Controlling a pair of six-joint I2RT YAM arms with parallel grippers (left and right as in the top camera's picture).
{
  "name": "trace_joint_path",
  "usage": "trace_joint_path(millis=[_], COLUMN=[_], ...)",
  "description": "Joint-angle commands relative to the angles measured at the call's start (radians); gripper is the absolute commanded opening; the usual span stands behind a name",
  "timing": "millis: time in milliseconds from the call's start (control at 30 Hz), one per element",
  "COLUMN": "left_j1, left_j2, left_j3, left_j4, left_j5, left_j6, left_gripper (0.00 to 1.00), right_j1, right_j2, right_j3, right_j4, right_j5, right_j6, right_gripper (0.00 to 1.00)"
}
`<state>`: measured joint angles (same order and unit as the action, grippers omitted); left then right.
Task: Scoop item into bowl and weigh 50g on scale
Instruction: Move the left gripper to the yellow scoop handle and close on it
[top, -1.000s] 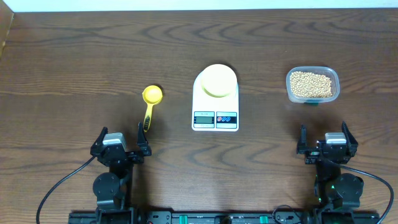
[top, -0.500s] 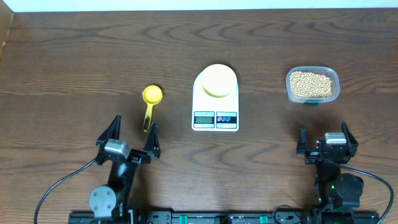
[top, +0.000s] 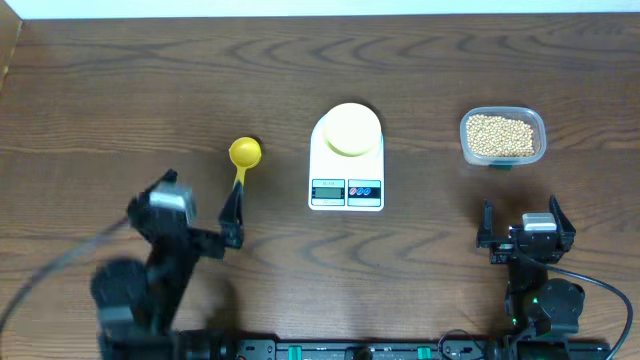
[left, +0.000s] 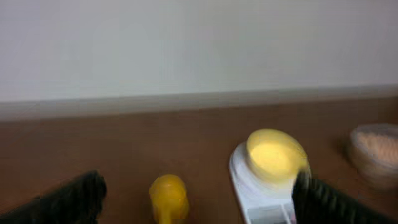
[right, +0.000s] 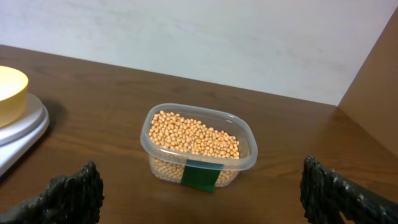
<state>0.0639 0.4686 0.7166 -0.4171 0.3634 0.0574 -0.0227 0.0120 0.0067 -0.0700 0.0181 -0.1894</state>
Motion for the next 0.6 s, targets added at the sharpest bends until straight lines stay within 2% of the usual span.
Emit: trace_joint_path(millis=[0, 100, 233, 300, 333, 400, 433, 567], left_j1=[0.005, 0.005, 0.005, 0.005, 0.005, 0.005, 0.005, 0.005], left_j2=[0.193, 0.329, 0.454, 0.523, 0.546, 0.611, 0.645, 0.753], left_j3=[0.169, 0.223, 0.222, 0.222, 0.222, 0.222, 0.222, 0.222], left_j4=[-0.169, -0.241, -0.241, -0.223, -0.221, -0.236, -0.241, -0.229], left_j5=[0.019, 0.139, 0.155, 0.037, -0.064, -0.349, -0.391, -0.303], left_j6=[0.021, -0.013, -0.013, -0.048, -0.106, -0.344, -0.399, -0.411], left_gripper=[0.98, 0.98, 0.98, 0.98, 0.98, 0.98, 0.98, 0.98], right_j1=[0.007, 0.007, 0.007, 0.007, 0.007, 0.007, 0.007, 0.007], right_j2=[-0.004, -0.004, -0.004, -0.004, -0.004, -0.004, -0.004, -0.004], right_j3=[-0.001, -0.001, -0.001, -0.001, -0.001, -0.001, -0.001, -0.001], right_j4=[-0.005, -0.005, -0.005, -0.005, -0.005, -0.005, -0.005, -0.005], right_j5=[-0.002, -0.002, -0.002, -0.002, -0.002, -0.002, -0.002, -0.002], right_j6=[-0.006, -0.006, -0.006, -0.006, -0.006, -0.006, -0.006, -0.006], right_gripper=[0.99, 0.99, 0.99, 0.99, 0.99, 0.99, 0.99, 0.99])
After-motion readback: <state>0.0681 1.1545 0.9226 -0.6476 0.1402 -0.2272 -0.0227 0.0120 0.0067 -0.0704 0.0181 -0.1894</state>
